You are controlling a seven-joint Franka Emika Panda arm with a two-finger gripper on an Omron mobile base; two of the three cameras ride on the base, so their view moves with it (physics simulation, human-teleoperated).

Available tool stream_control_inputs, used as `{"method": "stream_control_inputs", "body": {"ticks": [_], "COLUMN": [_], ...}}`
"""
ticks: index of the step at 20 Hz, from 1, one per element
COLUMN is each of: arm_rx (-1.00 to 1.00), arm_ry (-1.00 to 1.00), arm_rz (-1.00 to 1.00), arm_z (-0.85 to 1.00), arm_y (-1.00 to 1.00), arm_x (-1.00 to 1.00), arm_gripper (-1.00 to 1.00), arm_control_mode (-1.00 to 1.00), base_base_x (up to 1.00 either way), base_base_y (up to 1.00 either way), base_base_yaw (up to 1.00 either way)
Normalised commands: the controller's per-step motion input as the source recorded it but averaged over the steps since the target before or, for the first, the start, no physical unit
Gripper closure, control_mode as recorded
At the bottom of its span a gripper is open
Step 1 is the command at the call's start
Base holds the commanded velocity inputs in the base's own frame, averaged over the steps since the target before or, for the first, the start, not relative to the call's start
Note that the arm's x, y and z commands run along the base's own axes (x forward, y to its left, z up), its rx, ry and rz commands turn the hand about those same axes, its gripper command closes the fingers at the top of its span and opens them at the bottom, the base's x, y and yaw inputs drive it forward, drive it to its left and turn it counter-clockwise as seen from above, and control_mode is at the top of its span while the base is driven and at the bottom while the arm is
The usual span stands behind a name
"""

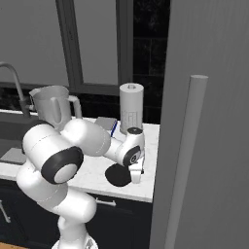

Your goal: Close the lid blender by securely placing the lid on top.

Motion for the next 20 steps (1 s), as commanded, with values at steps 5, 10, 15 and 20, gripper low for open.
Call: {"method": "stream_control_inputs", "body": {"ticks": [5,10,15,20], "arm_rx": [0.00,0.00,0.00,0.00], "arm_ry": [0.00,-0.01,0.00,0.01], "arm_rz": [0.00,0.00,0.00,0.00], "arm_z": [0.00,0.04,0.36,0.55], "arm_y": [0.05,0.08,0.02,0.06], "arm_x": [0.00,-0.08,-0.13,-0.14], "arm_gripper": [1.00,1.00,1.00,1.00], "arm_control_mode": [-1.00,-1.00,-1.00,-1.00], "base_base_x": [0.00,0.00,0.00,0.00], "base_base_y": [0.00,0.00,0.00,0.00], "base_base_yaw": [0.00,0.00,0.00,0.00]}}
